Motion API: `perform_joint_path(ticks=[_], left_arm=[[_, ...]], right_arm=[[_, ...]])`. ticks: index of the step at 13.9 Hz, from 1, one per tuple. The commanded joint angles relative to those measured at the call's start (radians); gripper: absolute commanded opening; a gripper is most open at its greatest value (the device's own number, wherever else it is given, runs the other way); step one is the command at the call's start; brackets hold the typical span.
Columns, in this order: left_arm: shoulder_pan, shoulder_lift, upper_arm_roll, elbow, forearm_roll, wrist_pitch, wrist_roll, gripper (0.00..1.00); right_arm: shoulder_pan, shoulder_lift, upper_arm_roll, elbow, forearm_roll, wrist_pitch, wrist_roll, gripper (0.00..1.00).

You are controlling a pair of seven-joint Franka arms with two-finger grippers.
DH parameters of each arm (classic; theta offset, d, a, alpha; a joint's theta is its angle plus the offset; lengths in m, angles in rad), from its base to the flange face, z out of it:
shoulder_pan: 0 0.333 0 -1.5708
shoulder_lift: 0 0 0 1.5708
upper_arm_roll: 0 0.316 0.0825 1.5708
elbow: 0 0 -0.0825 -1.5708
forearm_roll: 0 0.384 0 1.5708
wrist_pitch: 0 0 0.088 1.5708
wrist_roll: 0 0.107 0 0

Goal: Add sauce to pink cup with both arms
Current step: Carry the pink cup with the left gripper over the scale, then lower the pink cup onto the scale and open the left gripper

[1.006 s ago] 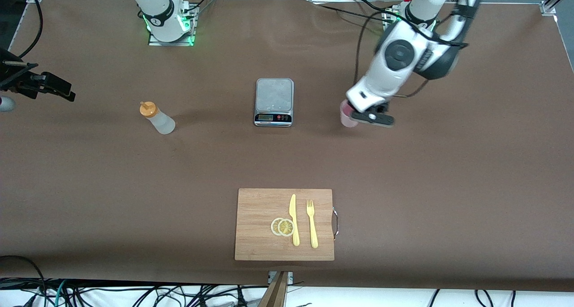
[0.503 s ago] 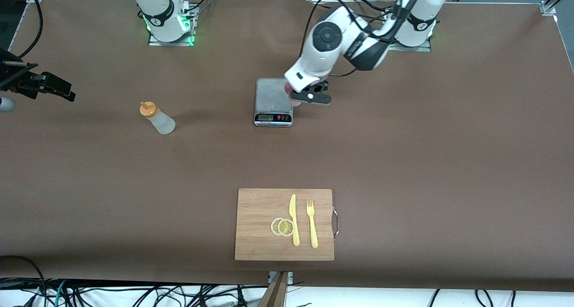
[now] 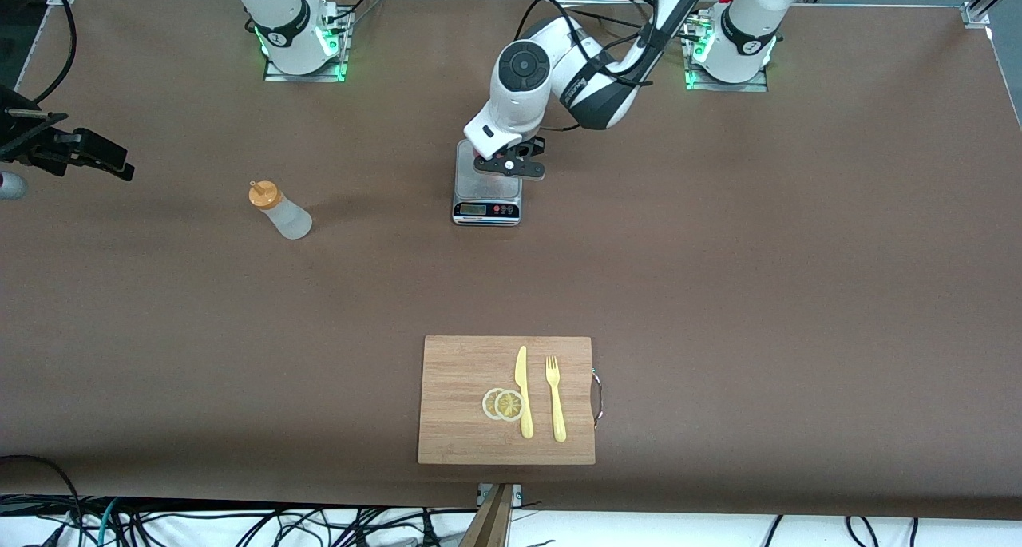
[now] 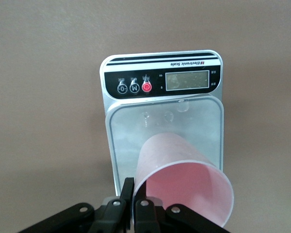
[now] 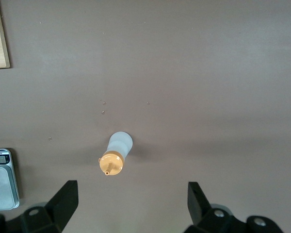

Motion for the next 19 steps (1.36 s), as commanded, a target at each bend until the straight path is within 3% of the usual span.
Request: perform_joint_path(ticks=[1,3,4,5,6,7,10,15,19], left_arm=[[-0.021,0.035,0.018,0.031,-0.028,0.024,-0.004,0.0],[-0.03,0.046,0.018,0.031,-0.028,0.044,-0.004,0.0],[-0.03,0.051,0.018,0.03,-0.027,0.044,-0.003,0.06],[-0.029,0.051,0.018,0.031,-0.027,0.044,-0.001,0.33],[-0.029,0.046,0.022,0.031,-0.027,0.044,0.0,0.75],[-0.027,0.042,0.025,0.031,-0.027,0.043,0.004,1.0],[-0.015,0.009,0.031,0.08,-0.054,-0.017,0.0,1.0],[0.02,-0.073,0.14,0.246,-0.058,-0.308,0.013,1.0],[0.088,-0.188,0.254,0.278,-0.054,-0.454,0.069,1.0]], right_arm=[[-0.009,-0.008,0.002,-0.008,0.017,0.003,-0.016,1.0],[-0.009,-0.008,0.002,-0.008,0.017,0.003,-0.016,1.0],[-0.007,-0.008,0.002,-0.008,0.017,0.004,-0.016,1.0],[-0.009,-0.008,0.002,-0.008,0.017,0.003,-0.016,1.0],[-0.009,-0.008,0.002,-0.008,0.017,0.004,-0.016,1.0],[-0.009,-0.006,0.002,-0.008,0.017,0.004,-0.016,1.0],[-0.009,-0.006,0.002,-0.008,0.017,0.003,-0.016,1.0],[-0.009,-0.005,0.0,-0.008,0.017,0.006,-0.016,1.0],[-0.01,0.019,0.002,-0.017,0.017,0.009,-0.02,1.0]])
